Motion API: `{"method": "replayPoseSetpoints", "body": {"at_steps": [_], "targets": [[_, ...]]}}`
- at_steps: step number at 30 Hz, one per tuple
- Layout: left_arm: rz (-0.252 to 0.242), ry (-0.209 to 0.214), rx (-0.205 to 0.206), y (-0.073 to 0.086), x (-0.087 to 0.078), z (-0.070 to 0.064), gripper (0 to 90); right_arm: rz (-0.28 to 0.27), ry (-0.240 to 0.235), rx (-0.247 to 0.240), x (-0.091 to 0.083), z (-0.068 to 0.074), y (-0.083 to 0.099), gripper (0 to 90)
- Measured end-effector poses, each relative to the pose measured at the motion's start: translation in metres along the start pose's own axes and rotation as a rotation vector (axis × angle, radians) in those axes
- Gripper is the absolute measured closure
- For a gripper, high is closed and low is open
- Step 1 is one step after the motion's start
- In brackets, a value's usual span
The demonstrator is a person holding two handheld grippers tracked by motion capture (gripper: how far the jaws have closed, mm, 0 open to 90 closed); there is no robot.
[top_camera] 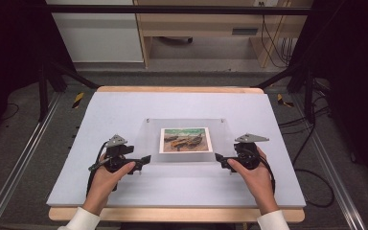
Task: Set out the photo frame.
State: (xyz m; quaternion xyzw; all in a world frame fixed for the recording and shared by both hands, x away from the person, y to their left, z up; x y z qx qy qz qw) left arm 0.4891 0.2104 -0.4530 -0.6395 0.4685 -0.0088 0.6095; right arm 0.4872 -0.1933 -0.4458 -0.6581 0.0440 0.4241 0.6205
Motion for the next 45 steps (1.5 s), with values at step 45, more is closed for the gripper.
{"method": "replayPoseSetpoints", "body": {"at_steps": [45], "targets": [[-0.008, 0.164, -0.16, 0.009, 0.015, 0.01, 10.1, 0.007, -0.19, 0.274, 0.006, -0.013, 0.017, 11.6]]}}
Point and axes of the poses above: each handheld gripper's, and its own axes: x roughly forward along the jaws, y roughly out of its underside, z roughly to its left, the point moved 1 cm from there along x, roughly forward along the jaws, and after that the axes turned 1 degree about -x, right-handed, at the moved point
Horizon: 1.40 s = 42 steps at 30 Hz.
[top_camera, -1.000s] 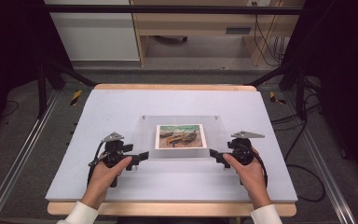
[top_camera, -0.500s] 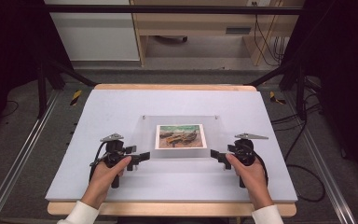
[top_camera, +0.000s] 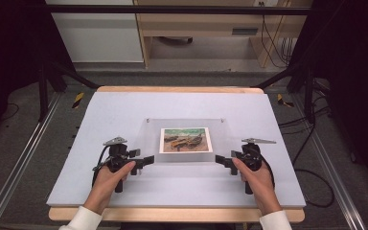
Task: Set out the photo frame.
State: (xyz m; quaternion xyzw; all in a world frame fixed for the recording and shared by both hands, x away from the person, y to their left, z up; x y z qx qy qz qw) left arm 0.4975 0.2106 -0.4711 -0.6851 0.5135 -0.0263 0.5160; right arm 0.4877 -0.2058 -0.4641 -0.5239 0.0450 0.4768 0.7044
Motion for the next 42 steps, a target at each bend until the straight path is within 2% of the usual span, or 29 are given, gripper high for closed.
{"method": "replayPoseSetpoints", "body": {"at_steps": [6, 10, 17, 23, 26, 30, 38, 42], "targets": [[0.007, -0.002, 0.006, -0.001, -0.001, 0.0, 10.9, 0.003, 0.003, -0.006, 0.0, 0.0, -0.001, 12.7], [0.017, 0.005, -0.003, -0.002, -0.004, 0.002, 14.4, 0.007, -0.003, -0.005, -0.001, -0.001, -0.001, 13.2], [0.017, -0.005, 0.011, -0.004, -0.006, 0.001, 16.7, 0.008, 0.002, -0.031, -0.002, 0.001, -0.004, 13.4], [-0.011, -0.05, 0.055, -0.008, -0.011, -0.001, 24.6, -0.01, 0.049, -0.067, -0.004, 0.006, -0.007, 19.3], [-0.032, -0.077, 0.063, -0.01, -0.013, 0.002, 28.6, -0.023, 0.062, -0.088, -0.005, 0.009, -0.01, 23.8], [-0.053, -0.103, 0.072, -0.015, -0.013, 0.004, 32.8, -0.007, 0.08, -0.116, 0.0, 0.01, -0.016, 25.2], [-0.077, -0.156, 0.114, -0.032, -0.005, 0.014, 35.4, -0.019, 0.114, -0.167, 0.011, 0.006, -0.035, 29.5], [-0.092, -0.173, 0.131, -0.036, -0.002, 0.017, 37.5, -0.026, 0.127, -0.178, 0.015, 0.003, -0.041, 30.5]]}}
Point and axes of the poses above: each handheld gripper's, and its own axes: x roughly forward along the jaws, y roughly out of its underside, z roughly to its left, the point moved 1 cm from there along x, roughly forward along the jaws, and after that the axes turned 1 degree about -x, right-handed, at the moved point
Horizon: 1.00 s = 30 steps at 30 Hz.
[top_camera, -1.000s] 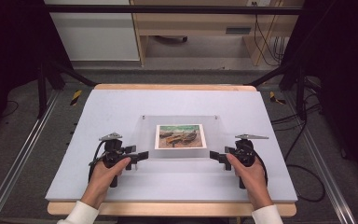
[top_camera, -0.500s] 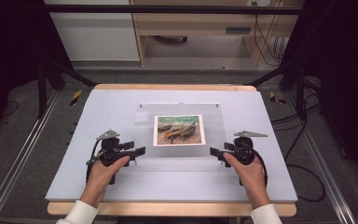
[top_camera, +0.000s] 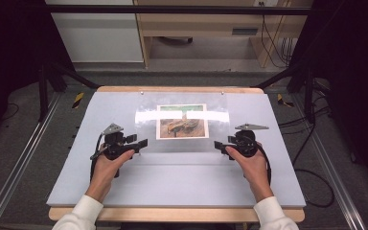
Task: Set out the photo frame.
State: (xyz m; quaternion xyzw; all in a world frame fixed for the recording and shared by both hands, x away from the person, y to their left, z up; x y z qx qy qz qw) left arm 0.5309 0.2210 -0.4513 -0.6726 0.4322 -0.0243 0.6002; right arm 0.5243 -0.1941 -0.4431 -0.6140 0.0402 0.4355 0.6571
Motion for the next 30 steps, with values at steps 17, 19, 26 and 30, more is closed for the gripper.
{"method": "replayPoseSetpoints", "body": {"at_steps": [17, 19, 26, 30], "targets": [[-0.033, -0.03, 0.017, 0.009, -0.007, -0.005, 41.1, -0.019, 0.027, -0.045, 0.0, 0.004, 0.004, 34.1], [-0.03, -0.035, 0.023, 0.009, -0.008, -0.006, 41.8, -0.018, 0.032, -0.051, -0.001, 0.005, 0.005, 34.6], [-0.032, -0.043, 0.03, 0.011, -0.009, -0.008, 42.2, -0.021, 0.034, -0.059, -0.003, 0.004, 0.006, 36.0], [-0.033, -0.047, 0.03, 0.012, -0.011, -0.009, 43.3, -0.022, 0.041, -0.063, -0.004, 0.006, 0.007, 36.4]]}}
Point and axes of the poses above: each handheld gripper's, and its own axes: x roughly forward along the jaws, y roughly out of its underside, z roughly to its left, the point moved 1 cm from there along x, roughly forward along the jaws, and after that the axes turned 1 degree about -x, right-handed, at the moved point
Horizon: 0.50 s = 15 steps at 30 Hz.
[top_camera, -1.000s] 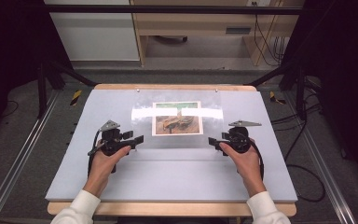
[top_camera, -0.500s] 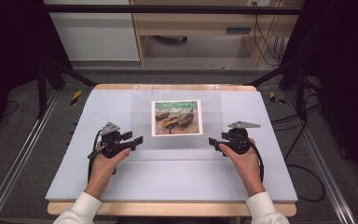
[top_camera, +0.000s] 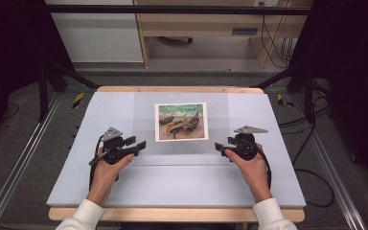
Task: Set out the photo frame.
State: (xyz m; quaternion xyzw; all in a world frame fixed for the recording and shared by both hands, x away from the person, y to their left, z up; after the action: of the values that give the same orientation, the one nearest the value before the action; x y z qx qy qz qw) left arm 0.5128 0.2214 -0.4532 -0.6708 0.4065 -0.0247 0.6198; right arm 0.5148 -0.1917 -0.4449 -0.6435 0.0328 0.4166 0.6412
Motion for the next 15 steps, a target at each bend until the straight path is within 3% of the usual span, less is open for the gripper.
{"method": "replayPoseSetpoints", "body": {"at_steps": [15], "targets": [[0.006, -0.015, 0.016, 0.0045, -0.0075, -0.0051, 48.4, -0.002, 0.017, -0.015, -0.0084, 0.0032, 0.0077, 43.9]]}}
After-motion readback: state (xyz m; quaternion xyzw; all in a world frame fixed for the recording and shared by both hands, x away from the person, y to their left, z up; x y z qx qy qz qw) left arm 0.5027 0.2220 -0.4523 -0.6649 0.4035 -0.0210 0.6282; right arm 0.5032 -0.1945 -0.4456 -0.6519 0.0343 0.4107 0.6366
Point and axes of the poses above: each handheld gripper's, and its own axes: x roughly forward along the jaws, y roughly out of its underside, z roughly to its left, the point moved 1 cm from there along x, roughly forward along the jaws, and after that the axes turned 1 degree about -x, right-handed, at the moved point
